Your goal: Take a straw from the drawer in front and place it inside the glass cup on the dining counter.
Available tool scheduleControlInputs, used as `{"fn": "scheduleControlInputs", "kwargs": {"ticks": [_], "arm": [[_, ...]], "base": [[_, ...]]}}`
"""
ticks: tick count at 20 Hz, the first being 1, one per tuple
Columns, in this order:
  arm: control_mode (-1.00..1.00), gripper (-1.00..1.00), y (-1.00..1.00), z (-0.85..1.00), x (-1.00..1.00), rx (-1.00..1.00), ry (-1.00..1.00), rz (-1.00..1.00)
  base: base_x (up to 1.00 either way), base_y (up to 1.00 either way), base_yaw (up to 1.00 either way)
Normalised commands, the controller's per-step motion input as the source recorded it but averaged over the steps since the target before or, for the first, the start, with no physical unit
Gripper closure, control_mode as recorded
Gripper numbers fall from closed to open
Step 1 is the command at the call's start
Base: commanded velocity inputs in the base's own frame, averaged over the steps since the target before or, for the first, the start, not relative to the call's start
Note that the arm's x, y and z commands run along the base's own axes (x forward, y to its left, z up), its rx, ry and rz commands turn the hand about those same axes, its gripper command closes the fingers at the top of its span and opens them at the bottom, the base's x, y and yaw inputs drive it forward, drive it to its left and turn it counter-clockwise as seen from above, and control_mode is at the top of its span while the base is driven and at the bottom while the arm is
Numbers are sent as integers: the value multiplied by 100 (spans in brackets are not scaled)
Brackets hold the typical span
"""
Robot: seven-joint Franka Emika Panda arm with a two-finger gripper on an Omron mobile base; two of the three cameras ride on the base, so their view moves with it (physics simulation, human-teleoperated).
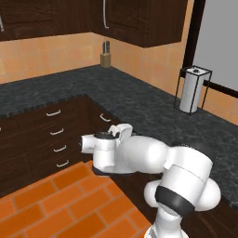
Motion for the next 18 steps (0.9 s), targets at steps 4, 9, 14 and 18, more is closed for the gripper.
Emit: {"fn": "scheduleControlInputs", "kwargs": {"ticks": [4, 9, 14, 18], "arm": [[-100, -100, -44, -61, 30, -4, 2, -1], [-100, -100, -41, -57, 44, 0, 1, 0], [-100, -100, -30, -59, 51, 0, 0, 0], [-100, -100, -8, -57, 64, 0, 2, 0]], "base": [[0, 0, 0], [0, 0, 0], [0, 0, 0], [0, 0, 0]]}}
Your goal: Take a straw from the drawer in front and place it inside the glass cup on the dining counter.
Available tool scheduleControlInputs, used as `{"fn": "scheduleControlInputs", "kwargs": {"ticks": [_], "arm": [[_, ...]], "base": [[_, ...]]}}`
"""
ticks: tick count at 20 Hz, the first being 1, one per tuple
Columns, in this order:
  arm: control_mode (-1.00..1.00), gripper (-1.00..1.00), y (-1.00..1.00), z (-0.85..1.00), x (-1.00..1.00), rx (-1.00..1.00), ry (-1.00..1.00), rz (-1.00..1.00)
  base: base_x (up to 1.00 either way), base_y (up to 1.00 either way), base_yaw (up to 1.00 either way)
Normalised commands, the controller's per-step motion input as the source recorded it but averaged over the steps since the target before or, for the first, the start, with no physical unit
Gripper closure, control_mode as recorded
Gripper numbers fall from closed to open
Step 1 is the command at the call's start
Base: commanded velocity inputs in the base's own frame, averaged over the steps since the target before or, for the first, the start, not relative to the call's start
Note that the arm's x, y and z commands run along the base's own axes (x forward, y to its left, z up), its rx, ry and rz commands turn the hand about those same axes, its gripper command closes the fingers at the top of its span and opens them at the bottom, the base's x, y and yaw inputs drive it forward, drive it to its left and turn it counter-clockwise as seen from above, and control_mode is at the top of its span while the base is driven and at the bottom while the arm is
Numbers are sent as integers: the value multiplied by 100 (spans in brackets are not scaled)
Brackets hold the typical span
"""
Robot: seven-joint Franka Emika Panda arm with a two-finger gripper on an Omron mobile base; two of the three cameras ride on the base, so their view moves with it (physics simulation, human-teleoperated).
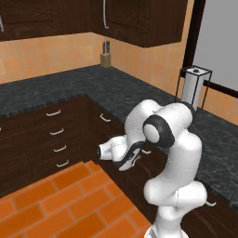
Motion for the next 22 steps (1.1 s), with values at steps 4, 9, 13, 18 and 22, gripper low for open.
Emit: {"fn": "scheduleControlInputs", "kwargs": {"ticks": [4, 9, 13, 18, 22], "arm": [[-100, -100, -20, -44, 52, 0, 0, 0], [-100, -100, -23, -40, 46, 0, 0, 0], [-100, -100, -22, -39, 67, 0, 3, 0], [-100, -100, -24, -39, 69, 3, 6, 0], [-100, -100, -23, -50, 56, 2, 9, 0]], "base": [[0, 0, 0], [0, 0, 0], [0, 0, 0], [0, 0, 0], [0, 0, 0]]}}
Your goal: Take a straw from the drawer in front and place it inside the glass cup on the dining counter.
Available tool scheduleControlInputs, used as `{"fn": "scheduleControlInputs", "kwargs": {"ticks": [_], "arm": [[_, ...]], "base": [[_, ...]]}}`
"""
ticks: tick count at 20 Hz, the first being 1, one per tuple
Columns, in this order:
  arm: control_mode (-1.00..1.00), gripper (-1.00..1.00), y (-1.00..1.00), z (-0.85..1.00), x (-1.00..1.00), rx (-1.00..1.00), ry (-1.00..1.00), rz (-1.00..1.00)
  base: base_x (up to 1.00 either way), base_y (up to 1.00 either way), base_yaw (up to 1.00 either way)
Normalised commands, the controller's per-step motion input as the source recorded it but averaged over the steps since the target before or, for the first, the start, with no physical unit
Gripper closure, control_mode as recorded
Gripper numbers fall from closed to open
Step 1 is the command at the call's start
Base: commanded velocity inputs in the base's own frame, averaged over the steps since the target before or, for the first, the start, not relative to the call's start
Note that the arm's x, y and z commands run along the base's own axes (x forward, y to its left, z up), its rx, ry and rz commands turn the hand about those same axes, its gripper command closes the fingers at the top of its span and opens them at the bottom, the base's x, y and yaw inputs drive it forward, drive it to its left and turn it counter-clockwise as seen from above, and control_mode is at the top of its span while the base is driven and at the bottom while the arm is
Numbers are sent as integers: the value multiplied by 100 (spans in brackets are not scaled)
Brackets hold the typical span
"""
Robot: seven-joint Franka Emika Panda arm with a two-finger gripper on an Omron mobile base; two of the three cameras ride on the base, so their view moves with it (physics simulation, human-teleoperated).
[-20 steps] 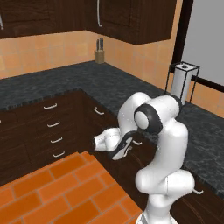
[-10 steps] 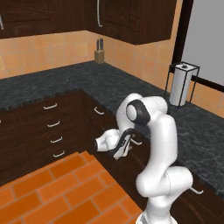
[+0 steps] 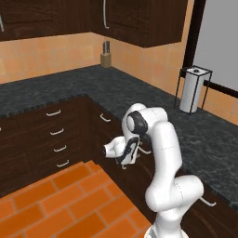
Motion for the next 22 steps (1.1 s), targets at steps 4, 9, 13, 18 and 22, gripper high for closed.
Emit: {"fn": "scheduleControlInputs", "kwargs": {"ticks": [4, 9, 13, 18, 22], "arm": [[-100, -100, -21, -54, 35, 2, 9, 0], [-100, -100, -35, -36, 21, 4, 6, -1], [-100, 100, -21, -23, 3, 4, 6, 0], [-100, 100, -1, -4, -28, 11, 4, 0], [-100, 100, 29, 0, -68, 12, 3, 0]], "base": [[0, 0, 0], [0, 0, 0], [0, 0, 0], [0, 0, 0], [0, 0, 0]]}}
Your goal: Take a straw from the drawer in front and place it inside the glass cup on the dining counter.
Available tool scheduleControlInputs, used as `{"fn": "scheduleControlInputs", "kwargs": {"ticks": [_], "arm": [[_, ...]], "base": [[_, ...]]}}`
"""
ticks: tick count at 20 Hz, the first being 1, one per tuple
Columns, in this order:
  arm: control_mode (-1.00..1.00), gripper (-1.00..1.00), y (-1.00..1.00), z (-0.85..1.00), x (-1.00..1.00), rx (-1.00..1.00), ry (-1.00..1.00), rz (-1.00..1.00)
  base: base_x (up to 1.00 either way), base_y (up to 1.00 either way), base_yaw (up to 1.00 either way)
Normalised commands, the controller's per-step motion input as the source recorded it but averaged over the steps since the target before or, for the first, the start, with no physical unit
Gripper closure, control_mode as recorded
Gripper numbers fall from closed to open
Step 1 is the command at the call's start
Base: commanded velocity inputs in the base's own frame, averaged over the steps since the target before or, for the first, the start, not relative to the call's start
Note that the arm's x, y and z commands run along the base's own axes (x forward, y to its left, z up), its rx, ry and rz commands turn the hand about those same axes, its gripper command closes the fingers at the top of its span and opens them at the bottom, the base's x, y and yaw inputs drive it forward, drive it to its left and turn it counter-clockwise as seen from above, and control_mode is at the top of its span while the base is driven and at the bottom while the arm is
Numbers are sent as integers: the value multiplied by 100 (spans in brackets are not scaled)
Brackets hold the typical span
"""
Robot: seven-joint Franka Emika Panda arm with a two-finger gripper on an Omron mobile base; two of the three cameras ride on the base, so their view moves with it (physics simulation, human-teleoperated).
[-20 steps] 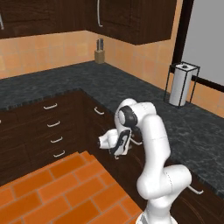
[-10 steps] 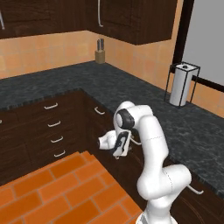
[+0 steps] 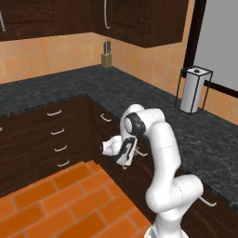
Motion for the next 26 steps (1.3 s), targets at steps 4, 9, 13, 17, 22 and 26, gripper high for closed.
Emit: {"fn": "scheduleControlInputs", "kwargs": {"ticks": [4, 9, 13, 17, 22, 26], "arm": [[-100, 100, 51, 0, -80, 11, 4, 0], [-100, 100, 64, 0, -90, 12, 3, 0], [-100, 100, 75, 0, -85, 13, 8, 0], [-100, 100, 84, 0, -82, 13, 11, 0], [-100, -100, 72, 0, -79, 15, 12, 0], [-100, -100, 42, 12, -67, 14, 3, 0]], "base": [[0, 0, 0], [0, 0, 0], [0, 0, 0], [0, 0, 0], [0, 0, 0], [0, 0, 0]]}}
